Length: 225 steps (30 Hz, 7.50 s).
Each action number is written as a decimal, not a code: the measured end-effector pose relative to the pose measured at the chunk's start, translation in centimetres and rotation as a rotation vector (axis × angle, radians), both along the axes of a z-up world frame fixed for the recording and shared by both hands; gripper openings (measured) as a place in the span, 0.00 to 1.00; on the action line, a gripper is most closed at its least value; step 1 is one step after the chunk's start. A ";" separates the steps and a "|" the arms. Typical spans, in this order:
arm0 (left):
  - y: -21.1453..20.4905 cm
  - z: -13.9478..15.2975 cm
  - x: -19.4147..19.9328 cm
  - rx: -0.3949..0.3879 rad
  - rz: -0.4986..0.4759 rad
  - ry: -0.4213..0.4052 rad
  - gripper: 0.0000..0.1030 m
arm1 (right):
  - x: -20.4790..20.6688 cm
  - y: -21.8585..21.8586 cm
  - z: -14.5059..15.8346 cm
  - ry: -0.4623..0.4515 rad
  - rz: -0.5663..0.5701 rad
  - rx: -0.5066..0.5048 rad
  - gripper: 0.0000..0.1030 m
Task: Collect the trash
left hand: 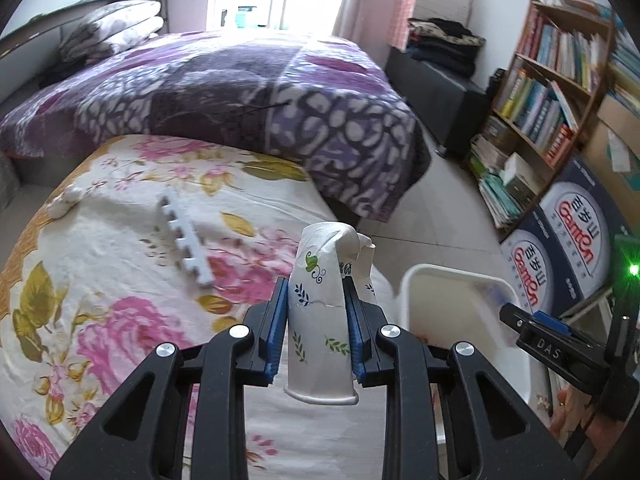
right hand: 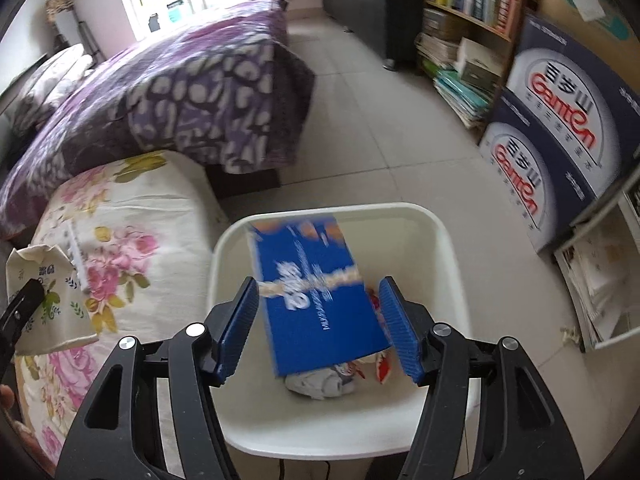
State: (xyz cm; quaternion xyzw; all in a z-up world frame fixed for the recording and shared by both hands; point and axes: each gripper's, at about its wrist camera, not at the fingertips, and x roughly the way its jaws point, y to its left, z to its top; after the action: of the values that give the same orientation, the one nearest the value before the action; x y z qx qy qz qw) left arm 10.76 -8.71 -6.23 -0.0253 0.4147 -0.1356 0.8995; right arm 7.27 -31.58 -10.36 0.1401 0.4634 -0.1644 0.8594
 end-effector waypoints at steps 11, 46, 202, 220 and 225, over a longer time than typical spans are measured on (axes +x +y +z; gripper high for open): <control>-4.9 0.2 -1.7 0.040 -0.093 -0.030 0.26 | -2.0 -4.1 0.4 -0.020 -0.107 0.025 0.78; -3.6 -5.4 3.8 0.225 -0.003 0.094 0.77 | -2.3 -6.7 -0.2 -0.015 -0.205 0.164 0.93; 23.7 -10.7 0.1 0.257 0.196 0.315 0.32 | 4.0 24.1 14.4 -0.085 0.418 0.475 0.83; 24.0 -9.8 1.6 0.131 0.216 0.360 0.73 | 2.2 19.2 3.7 0.023 0.473 -0.005 0.85; 24.9 -8.9 3.2 0.135 0.226 0.347 0.74 | 2.3 18.7 1.0 0.042 0.493 -0.004 0.87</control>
State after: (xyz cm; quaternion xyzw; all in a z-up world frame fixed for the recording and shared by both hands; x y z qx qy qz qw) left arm 13.97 16.22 -15.10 -0.0345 0.5660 0.0007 0.8237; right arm 9.61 -12.89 -9.37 0.0176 0.5009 0.0463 0.8641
